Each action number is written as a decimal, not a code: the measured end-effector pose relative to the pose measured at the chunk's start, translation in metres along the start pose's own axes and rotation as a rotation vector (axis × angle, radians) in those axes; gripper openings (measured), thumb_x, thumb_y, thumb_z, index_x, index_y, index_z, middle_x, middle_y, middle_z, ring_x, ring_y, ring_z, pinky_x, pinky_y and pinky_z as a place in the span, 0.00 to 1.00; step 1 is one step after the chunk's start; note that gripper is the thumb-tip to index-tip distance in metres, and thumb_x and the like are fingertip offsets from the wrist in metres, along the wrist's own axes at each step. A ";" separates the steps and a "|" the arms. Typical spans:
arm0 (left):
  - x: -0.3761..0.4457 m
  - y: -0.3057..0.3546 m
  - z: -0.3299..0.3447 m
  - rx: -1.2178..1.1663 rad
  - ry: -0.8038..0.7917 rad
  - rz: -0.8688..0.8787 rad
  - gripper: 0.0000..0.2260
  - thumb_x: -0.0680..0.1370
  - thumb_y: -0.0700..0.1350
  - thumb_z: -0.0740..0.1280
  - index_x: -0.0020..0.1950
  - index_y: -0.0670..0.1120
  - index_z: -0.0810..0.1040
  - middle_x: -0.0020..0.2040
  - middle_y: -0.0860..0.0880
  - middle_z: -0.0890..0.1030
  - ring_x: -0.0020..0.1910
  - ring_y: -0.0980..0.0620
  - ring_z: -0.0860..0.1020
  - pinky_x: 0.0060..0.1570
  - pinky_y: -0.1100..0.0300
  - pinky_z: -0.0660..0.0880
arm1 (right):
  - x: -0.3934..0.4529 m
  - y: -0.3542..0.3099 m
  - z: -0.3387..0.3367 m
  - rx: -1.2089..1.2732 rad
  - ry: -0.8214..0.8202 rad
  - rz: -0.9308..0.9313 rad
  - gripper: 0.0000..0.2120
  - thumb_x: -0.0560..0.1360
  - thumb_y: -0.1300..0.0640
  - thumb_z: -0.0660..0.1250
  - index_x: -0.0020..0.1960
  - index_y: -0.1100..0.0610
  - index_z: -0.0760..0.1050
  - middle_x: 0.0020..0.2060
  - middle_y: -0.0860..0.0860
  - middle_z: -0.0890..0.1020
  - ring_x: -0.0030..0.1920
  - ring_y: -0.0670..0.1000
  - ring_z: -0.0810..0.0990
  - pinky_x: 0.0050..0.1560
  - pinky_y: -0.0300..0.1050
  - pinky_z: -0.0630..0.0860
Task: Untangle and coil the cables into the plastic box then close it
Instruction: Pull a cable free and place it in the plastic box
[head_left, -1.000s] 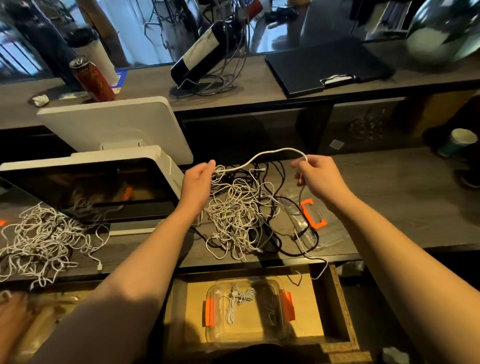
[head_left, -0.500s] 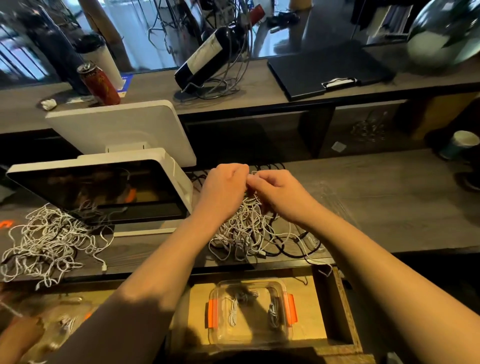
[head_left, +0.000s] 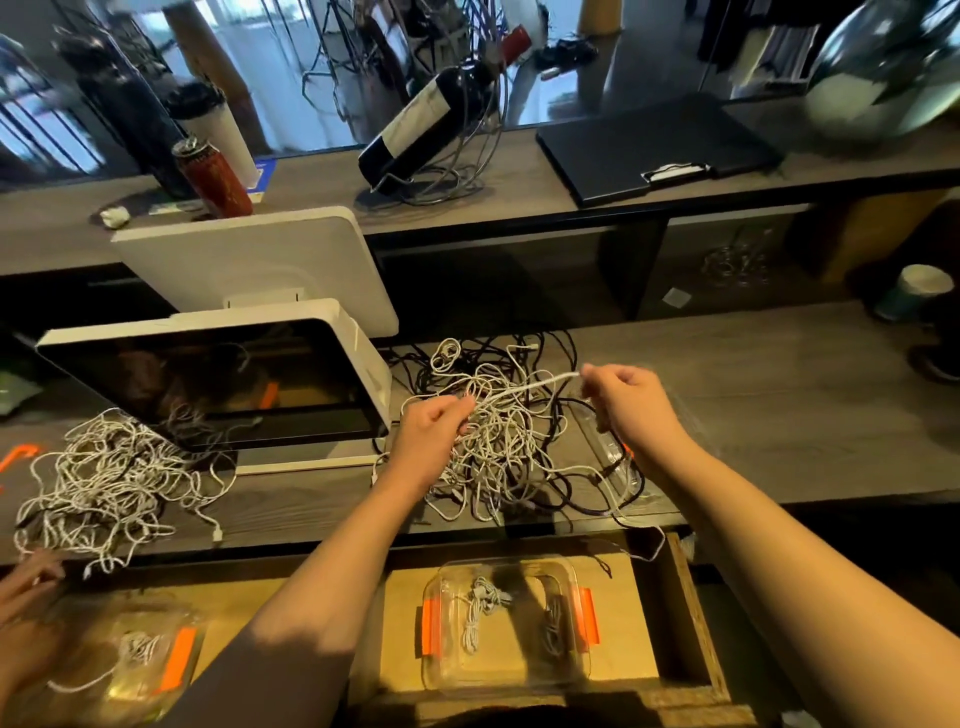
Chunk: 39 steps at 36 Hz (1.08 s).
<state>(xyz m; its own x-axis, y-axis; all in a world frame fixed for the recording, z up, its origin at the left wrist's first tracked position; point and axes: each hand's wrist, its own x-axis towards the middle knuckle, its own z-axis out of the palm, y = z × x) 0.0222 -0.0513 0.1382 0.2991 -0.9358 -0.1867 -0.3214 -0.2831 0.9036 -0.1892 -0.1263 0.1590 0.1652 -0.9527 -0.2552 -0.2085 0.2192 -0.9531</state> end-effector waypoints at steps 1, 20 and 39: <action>-0.001 0.003 -0.001 0.000 0.024 0.025 0.16 0.82 0.50 0.65 0.37 0.43 0.75 0.30 0.51 0.71 0.30 0.55 0.67 0.34 0.62 0.65 | 0.001 0.006 -0.001 -0.029 0.001 0.032 0.13 0.81 0.57 0.62 0.41 0.61 0.78 0.30 0.52 0.72 0.30 0.47 0.69 0.31 0.41 0.67; -0.025 0.040 0.032 0.139 -0.045 0.135 0.11 0.84 0.50 0.58 0.51 0.52 0.79 0.38 0.56 0.79 0.35 0.57 0.76 0.41 0.61 0.74 | -0.043 0.007 0.021 -0.194 -0.177 -0.210 0.23 0.80 0.47 0.65 0.34 0.62 0.74 0.25 0.49 0.70 0.27 0.46 0.67 0.31 0.44 0.65; -0.025 -0.028 0.013 -0.049 0.225 -0.231 0.21 0.82 0.60 0.60 0.34 0.49 0.67 0.27 0.52 0.63 0.26 0.53 0.61 0.33 0.56 0.59 | -0.015 0.039 -0.029 -0.043 0.066 -0.062 0.18 0.81 0.52 0.65 0.34 0.58 0.70 0.26 0.50 0.67 0.27 0.47 0.64 0.29 0.41 0.64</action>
<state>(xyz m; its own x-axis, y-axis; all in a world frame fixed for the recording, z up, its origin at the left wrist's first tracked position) 0.0122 -0.0228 0.1128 0.5520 -0.7766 -0.3036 -0.1801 -0.4666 0.8659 -0.2277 -0.1094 0.1308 0.1160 -0.9762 -0.1830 -0.2408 0.1511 -0.9587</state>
